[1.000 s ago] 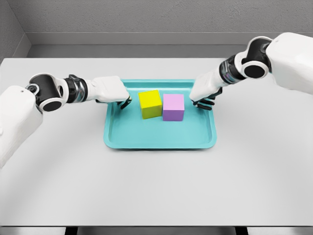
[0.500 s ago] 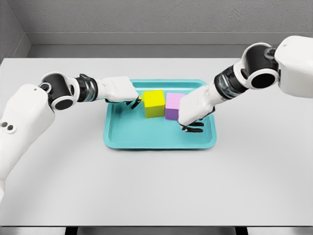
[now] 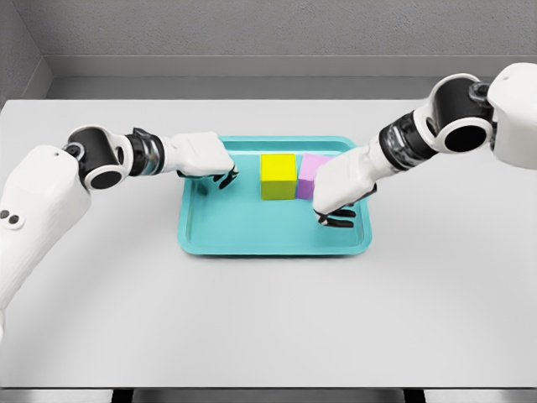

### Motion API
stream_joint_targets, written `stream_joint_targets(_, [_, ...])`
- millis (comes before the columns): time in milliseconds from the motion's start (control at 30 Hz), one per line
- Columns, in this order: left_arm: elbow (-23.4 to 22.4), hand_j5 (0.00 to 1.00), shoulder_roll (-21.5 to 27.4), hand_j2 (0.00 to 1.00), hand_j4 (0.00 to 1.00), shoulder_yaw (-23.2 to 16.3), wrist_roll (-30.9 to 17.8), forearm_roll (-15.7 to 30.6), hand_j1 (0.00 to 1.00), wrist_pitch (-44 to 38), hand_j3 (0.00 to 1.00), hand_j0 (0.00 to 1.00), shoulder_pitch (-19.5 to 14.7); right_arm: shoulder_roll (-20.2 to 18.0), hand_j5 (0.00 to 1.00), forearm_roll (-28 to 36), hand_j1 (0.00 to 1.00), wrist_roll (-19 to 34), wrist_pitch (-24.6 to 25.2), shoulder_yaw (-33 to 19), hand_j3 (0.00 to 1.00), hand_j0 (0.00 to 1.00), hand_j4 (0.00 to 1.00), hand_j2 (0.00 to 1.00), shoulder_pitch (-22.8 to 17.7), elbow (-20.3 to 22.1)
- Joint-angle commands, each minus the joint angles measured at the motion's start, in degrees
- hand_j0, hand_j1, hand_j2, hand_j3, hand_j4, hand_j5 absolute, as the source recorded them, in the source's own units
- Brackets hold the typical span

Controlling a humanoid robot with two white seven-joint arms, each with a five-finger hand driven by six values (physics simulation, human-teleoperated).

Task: Push two cubes

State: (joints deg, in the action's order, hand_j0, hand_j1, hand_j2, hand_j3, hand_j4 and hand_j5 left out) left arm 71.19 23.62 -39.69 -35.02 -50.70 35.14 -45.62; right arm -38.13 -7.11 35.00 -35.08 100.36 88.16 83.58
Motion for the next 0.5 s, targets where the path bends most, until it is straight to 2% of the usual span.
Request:
stream_joint_targets(0, [0.2,0.35,0.1,0.35,0.35,0.2,0.0,0.6,0.35,-0.1,0.35,0.35,0.0,-1.2,0.12,0.1,0.12,0.0,0.1,-0.6,0.12,0.12,0.12,0.12,0.0,-3.9])
stream_joint_targets(100, [1.4,0.35,0.7,0.35,0.35,0.3,0.0,1.1,0.35,-0.1,0.35,0.35,0.3,-1.1,0.12,0.2,0.12,0.0,0.1,-0.6,0.12,0.12,0.12,0.12,-0.4,-11.7])
stream_joint_targets(233, [1.0,0.35,0.7,0.35,0.35,0.3,0.0,0.9,0.35,-0.1,0.35,0.35,0.0,0.3,0.12,-0.3,0.12,0.0,1.3,0.0,0.12,0.12,0.12,0.12,-1.5,-19.9])
stream_joint_targets(333, [0.5,0.35,0.6,0.35,0.35,0.3,0.0,0.4,0.35,-0.1,0.35,0.35,-0.1,5.1,0.12,-0.6,0.12,0.0,1.4,0.2,0.12,0.12,0.12,0.12,-4.0,-26.4])
stream_joint_targets(467, [-0.2,0.35,0.5,0.35,0.35,0.4,0.0,0.6,0.35,-0.1,0.35,0.35,-0.2,8.7,0.12,-0.6,0.12,0.0,4.1,1.1,0.12,0.12,0.12,0.12,-5.1,-27.4])
